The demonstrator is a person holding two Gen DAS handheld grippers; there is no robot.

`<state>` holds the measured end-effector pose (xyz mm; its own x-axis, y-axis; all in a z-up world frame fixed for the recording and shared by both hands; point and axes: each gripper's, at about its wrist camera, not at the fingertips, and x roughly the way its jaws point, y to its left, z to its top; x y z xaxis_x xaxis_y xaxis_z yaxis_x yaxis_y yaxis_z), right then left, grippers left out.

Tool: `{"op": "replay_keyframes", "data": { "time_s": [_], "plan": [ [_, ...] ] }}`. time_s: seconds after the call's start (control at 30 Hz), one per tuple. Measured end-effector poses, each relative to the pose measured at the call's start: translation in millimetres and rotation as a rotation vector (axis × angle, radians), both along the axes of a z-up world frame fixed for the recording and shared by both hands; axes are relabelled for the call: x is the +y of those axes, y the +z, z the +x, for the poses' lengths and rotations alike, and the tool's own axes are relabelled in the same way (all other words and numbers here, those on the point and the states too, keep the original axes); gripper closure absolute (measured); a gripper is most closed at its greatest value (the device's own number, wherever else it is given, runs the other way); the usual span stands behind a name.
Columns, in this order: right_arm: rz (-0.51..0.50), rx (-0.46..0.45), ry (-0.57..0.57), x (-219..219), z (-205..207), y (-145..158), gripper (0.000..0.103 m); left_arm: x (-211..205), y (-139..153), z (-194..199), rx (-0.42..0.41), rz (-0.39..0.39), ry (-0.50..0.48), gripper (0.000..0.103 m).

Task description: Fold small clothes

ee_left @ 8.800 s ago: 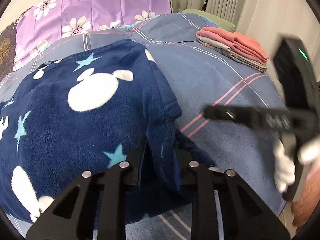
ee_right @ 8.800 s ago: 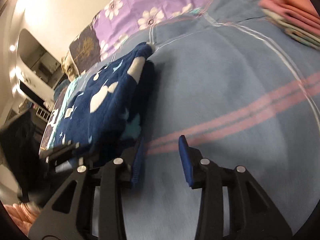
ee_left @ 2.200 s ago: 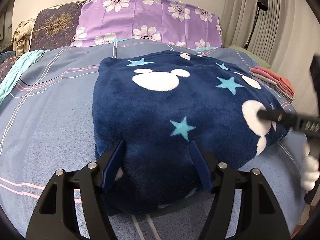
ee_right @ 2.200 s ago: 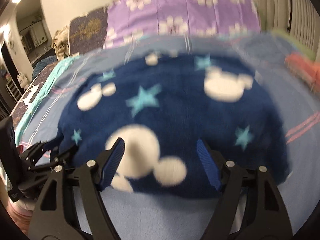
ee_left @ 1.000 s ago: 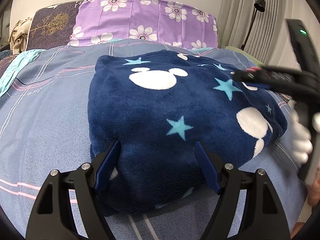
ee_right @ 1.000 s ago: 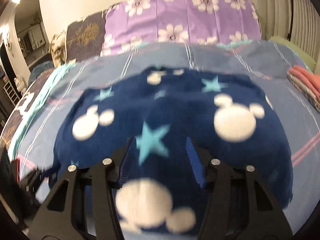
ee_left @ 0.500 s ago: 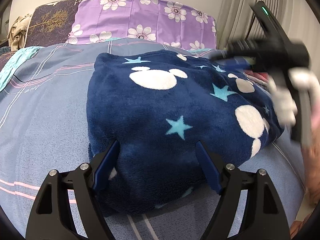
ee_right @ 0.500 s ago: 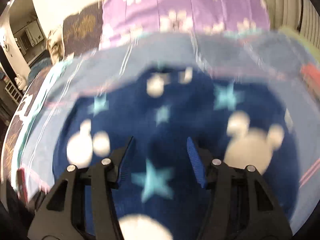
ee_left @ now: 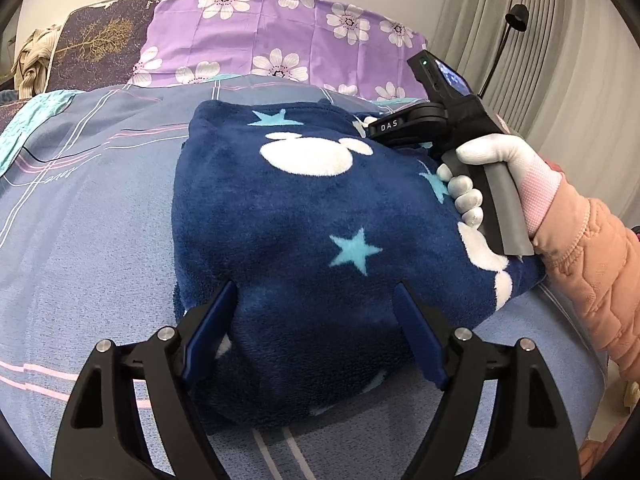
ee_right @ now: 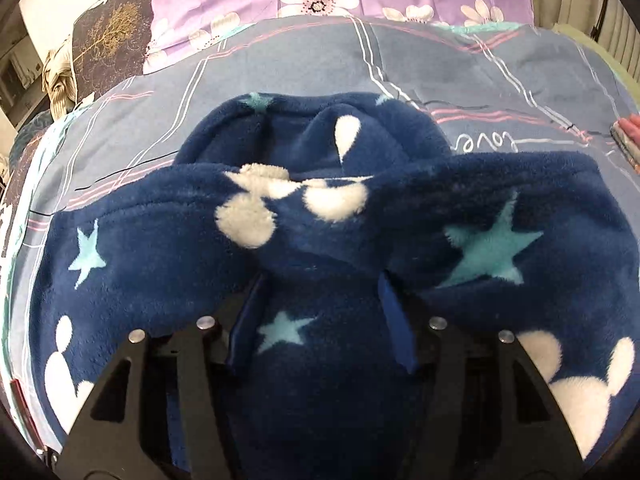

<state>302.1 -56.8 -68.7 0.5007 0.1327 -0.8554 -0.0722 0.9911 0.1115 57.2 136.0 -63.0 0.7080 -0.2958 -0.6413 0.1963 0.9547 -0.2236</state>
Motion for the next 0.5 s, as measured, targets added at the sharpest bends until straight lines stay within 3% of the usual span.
{"op": "replay_keyframes", "data": {
  "time_s": [0.17, 0.23, 0.37, 0.5],
  "plan": [
    [0.053, -0.055, 0.008, -7, -29, 35, 0.043, 8, 10, -14, -0.024, -0.045, 0.023, 0.022],
    [0.061, -0.12, 0.073, -1, -54, 55, 0.04, 15, 12, -20, -0.022, -0.063, 0.034, 0.022],
    [-0.03, -0.265, 0.289, 28, -126, 82, 0.034, 33, 18, -28, -0.009, -0.066, 0.106, 0.022],
    [-0.122, -0.367, 0.519, 59, -200, 80, 0.031, 44, 26, -37, -0.024, -0.045, 0.16, 0.022]
  ]
}}
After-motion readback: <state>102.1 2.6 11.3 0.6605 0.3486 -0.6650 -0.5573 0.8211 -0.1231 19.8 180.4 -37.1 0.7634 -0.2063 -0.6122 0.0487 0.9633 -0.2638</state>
